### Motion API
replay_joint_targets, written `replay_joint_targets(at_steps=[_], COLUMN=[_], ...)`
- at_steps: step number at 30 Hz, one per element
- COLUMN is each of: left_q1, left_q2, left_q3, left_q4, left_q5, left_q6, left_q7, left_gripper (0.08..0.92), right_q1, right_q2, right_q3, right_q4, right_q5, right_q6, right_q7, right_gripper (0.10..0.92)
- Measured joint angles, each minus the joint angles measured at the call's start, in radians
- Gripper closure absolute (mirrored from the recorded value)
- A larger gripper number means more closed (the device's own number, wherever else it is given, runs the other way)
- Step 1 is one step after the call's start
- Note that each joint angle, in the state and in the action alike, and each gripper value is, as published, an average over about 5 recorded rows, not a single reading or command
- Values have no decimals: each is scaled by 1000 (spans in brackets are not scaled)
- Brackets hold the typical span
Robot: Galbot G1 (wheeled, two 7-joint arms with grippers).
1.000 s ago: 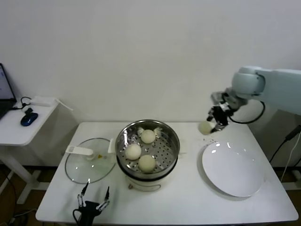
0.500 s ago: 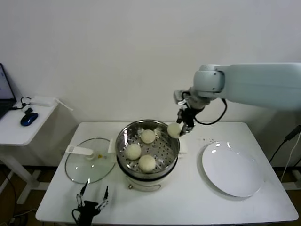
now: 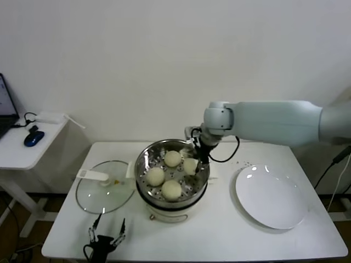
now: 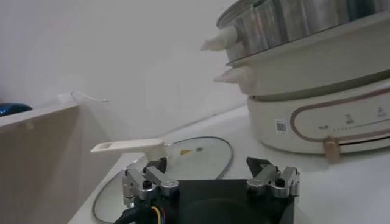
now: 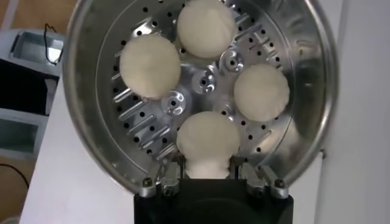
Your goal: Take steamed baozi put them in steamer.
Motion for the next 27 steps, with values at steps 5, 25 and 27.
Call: replay_joint_targets(at_steps=[5,25,27], left_q1=[-2,9,10], left_q2=[2,2,1], left_q3=[0,-5,-4], left_q4=[5,-22,-25], left_q5=[1,1,2], left_q6=[1,6,6], left_q7=[0,5,5], left_gripper=[177,177,177], right_q1=[-48,99,110], right_q2=[11,-85,-124], right_q3=[23,-16,-6], right_q4=[-22,11,29], right_q5=[-22,105,140], right_q6=[-4,41,46], right_q7=[9,6,50], right_gripper=[509,203,202])
